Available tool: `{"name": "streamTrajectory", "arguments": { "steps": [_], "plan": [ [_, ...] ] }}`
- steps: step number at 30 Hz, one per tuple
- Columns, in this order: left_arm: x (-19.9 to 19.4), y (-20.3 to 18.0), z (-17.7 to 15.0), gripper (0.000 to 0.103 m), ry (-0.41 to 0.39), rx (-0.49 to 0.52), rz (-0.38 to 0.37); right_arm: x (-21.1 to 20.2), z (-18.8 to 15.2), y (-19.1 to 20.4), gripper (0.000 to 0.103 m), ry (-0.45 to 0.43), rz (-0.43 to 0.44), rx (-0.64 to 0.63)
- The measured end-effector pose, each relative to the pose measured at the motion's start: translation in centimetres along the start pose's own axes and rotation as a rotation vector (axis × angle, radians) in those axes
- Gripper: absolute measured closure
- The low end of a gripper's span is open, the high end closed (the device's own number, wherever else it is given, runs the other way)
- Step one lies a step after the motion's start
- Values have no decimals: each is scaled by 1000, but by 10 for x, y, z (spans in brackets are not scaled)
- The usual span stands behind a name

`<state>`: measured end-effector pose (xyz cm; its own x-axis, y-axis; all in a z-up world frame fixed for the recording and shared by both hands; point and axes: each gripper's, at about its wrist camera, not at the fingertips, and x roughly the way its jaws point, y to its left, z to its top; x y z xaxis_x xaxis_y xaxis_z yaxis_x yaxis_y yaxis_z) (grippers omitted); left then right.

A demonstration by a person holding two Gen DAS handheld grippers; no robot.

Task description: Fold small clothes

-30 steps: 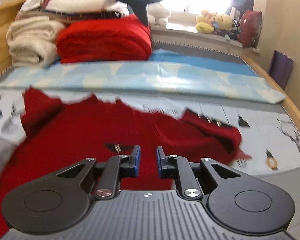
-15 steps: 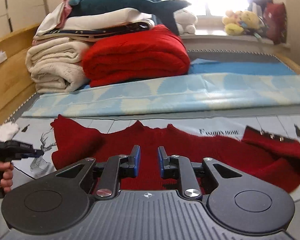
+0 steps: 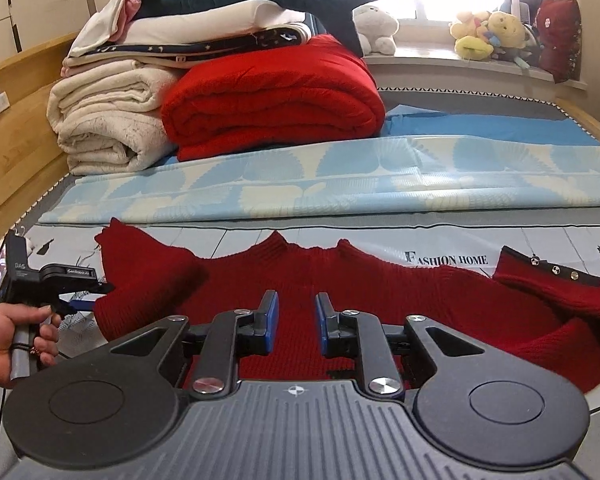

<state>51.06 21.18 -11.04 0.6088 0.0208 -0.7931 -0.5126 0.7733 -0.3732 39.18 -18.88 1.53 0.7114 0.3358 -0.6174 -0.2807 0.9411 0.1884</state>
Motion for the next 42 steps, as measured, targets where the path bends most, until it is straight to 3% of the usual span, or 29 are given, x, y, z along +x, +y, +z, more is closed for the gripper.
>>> {"name": "streamTrajectory", "arguments": {
  "steps": [1, 2, 4, 8, 11, 13, 15, 18, 22, 25, 27, 29, 31, 34, 37, 39, 42],
  "plan": [
    [1, -4, -1, 55, 3, 15, -14, 1, 0, 0, 82, 3, -1, -2],
    [3, -8, 0, 77, 15, 24, -35, 2, -1, 0, 82, 5, 0, -3],
    [4, -16, 0, 93, 28, 56, -13, 5, -1, 0, 82, 12, 0, 3],
    [-15, -31, 4, 97, -58, 92, 54, 7, -1, 0, 82, 15, 0, 14],
    [-46, -58, 9, 97, -188, 170, 70, 7, 0, 0, 82, 16, -8, 16],
    [-70, -82, 7, 97, -258, 248, 25, 8, 0, -2, 82, 21, -22, 18],
    [-87, -104, 0, 97, -261, 300, -90, 10, 0, -4, 82, 32, -50, 24],
    [-98, -139, -29, 97, -168, 403, -300, 15, -1, -12, 82, 63, -116, 42],
    [-89, -182, -92, 98, 69, 628, -458, 19, -4, -27, 82, 107, -189, 85],
    [-84, -202, -139, 97, 251, 793, -451, 18, -5, -35, 82, 118, -207, 103],
    [-89, -205, -149, 96, 286, 843, -385, 17, -5, -39, 82, 123, -209, 118],
    [-100, -202, -139, 95, 290, 785, -339, 14, -4, -44, 82, 125, -195, 135],
    [-111, -190, -119, 90, 289, 663, -302, 13, -1, -45, 82, 126, -174, 144],
    [-119, -165, -90, 72, 223, 460, -221, 11, 0, -42, 82, 121, -148, 143],
    [-105, -127, -76, 72, 175, 286, -167, 8, 0, -35, 82, 113, -116, 139],
    [-86, -107, -68, 72, 230, 199, -70, 8, 0, -29, 82, 109, -99, 127],
    [-70, -87, -54, 72, 210, 91, -66, 7, -2, -19, 82, 100, -75, 91]
  ]
}}
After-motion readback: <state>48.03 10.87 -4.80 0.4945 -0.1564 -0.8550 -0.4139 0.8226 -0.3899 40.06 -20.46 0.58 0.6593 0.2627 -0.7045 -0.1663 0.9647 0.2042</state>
